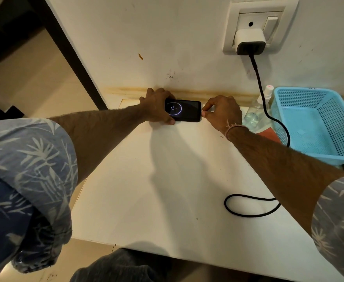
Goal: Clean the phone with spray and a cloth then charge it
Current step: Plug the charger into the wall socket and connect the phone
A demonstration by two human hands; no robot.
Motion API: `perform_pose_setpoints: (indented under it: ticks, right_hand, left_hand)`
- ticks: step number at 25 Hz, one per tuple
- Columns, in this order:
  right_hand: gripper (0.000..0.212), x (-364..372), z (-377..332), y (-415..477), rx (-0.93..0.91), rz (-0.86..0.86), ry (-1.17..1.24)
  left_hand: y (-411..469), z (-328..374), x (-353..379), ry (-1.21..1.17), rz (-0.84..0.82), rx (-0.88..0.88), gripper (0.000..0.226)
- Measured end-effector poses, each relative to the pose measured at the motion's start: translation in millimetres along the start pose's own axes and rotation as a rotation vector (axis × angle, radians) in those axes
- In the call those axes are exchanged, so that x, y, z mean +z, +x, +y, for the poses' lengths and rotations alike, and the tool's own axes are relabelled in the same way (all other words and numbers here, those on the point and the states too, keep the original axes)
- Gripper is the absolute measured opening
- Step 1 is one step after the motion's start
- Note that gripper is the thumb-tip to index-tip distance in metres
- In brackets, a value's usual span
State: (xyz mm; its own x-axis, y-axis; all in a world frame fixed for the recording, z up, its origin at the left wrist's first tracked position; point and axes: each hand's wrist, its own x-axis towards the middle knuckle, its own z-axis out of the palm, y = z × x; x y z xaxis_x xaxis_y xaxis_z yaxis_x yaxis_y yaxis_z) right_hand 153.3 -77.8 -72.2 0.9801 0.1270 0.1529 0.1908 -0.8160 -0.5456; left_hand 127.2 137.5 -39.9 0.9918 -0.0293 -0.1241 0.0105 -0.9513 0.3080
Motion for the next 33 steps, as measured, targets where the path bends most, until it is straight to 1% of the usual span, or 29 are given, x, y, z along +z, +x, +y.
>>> perform_pose_setpoints:
  ticks: [14,26,33]
  right_hand:
    - [0.012,0.7,0.3,0.1,0.0,0.004,-0.004]
    - [0.01,2.1,1.4,0.3,-0.01,0.023,0.014]
    - [0.011,1.7,-0.8,-1.9,0.01,0.014,0.02]
  left_hand:
    - [-1.1,2.2,-1.6,0.002,-0.003,-0.006,0.078]
    - [1.6,2.9,-1.3,0.054,-0.004,0.011,0.077]
    - [5.3,-1.8,3.7,0.086,-0.013,0.012,0.081]
